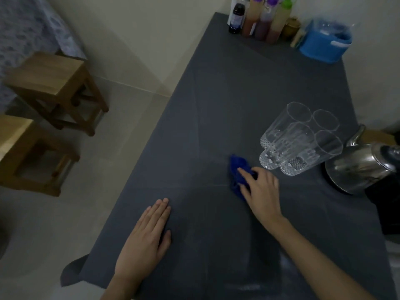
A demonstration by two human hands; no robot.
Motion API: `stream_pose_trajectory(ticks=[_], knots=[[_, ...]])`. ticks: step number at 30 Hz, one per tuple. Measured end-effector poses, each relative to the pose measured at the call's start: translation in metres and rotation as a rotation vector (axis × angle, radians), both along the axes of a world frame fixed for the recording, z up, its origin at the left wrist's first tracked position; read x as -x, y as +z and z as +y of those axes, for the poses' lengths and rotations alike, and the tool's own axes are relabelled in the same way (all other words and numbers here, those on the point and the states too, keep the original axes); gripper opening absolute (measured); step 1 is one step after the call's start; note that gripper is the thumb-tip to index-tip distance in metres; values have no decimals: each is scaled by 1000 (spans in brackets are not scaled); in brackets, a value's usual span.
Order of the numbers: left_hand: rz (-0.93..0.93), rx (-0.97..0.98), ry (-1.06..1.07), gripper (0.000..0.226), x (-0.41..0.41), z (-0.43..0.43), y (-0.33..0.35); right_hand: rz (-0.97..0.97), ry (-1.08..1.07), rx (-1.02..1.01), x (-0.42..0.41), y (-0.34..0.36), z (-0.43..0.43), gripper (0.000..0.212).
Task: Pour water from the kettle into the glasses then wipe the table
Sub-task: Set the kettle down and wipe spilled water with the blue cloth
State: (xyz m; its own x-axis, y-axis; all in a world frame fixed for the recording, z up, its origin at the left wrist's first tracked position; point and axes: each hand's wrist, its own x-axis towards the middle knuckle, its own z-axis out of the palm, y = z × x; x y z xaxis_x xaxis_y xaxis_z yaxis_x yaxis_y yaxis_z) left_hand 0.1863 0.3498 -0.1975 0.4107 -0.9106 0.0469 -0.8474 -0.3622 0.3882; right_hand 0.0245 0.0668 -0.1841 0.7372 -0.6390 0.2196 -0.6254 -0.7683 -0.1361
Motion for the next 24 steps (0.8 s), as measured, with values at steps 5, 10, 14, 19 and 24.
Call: stream_pose_trajectory(ticks=[5,10,14,19,24], knots=[[4,-7,1,53,0,0,-2,-112,62,-139,-18,-5,30,53],[15,-46,-12,56,-1,1,2,-94,486,-227,-43,-6,112,47],[2,-73,-14,56,0,0,7,-94,438,-226,-27,-10,126,52],[6,-52,-3,55,2,0,5,-27,147,-105,36,1,48,56],[3,-18,1,57,0,1,-2,-54,-54,-122,97,3,11,58]])
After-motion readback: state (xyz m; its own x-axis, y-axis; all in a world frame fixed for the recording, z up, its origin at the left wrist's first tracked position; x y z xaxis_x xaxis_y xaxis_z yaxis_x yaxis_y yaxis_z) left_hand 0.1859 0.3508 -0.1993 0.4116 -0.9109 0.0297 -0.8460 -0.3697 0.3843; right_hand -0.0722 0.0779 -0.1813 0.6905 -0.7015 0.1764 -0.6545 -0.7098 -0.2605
